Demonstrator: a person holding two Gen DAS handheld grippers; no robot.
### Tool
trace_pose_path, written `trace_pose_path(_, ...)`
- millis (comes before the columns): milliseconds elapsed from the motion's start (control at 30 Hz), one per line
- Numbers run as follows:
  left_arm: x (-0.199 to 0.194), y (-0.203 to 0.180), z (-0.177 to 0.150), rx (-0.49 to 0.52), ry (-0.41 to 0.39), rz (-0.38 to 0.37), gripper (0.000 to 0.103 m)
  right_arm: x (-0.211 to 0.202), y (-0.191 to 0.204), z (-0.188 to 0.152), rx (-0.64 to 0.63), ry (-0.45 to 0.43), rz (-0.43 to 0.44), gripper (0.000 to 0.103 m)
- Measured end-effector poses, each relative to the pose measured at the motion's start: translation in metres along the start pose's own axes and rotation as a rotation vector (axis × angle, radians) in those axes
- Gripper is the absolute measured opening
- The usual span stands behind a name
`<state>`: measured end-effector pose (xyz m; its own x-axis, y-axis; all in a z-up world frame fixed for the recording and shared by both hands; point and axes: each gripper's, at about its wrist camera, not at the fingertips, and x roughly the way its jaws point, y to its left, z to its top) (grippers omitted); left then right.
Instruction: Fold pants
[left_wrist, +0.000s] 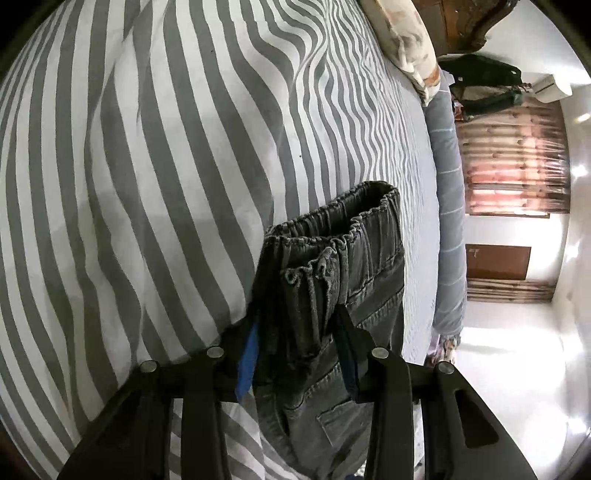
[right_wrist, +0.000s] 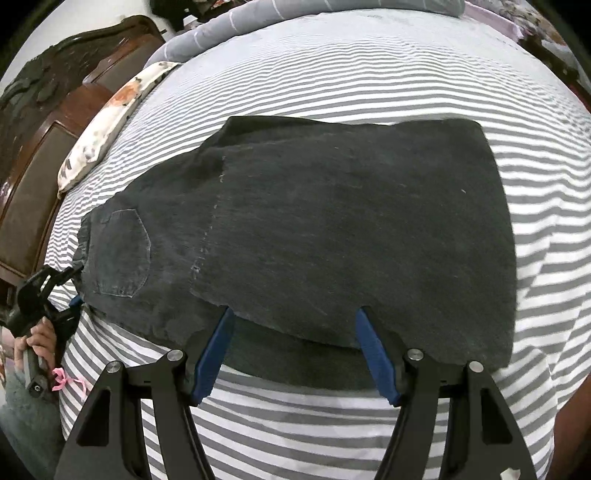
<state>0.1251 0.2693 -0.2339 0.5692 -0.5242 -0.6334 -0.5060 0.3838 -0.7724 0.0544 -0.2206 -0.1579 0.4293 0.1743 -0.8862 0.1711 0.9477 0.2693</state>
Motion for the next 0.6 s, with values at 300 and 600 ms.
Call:
trace_pose_path(300, -0.020, -0.031, -0.015, 0.099, -0.061, 0.046, 0.024, 0.029, 0.017, 0.009, -0.070, 0.021, -0.112, 0.068)
trace_pose_path(600, -0.046, -0.117, -0.054, 0.362, -0.128, 0.070, 0.021, 0.028, 0.011, 0.012, -0.043, 0.037, -0.073, 0.072)
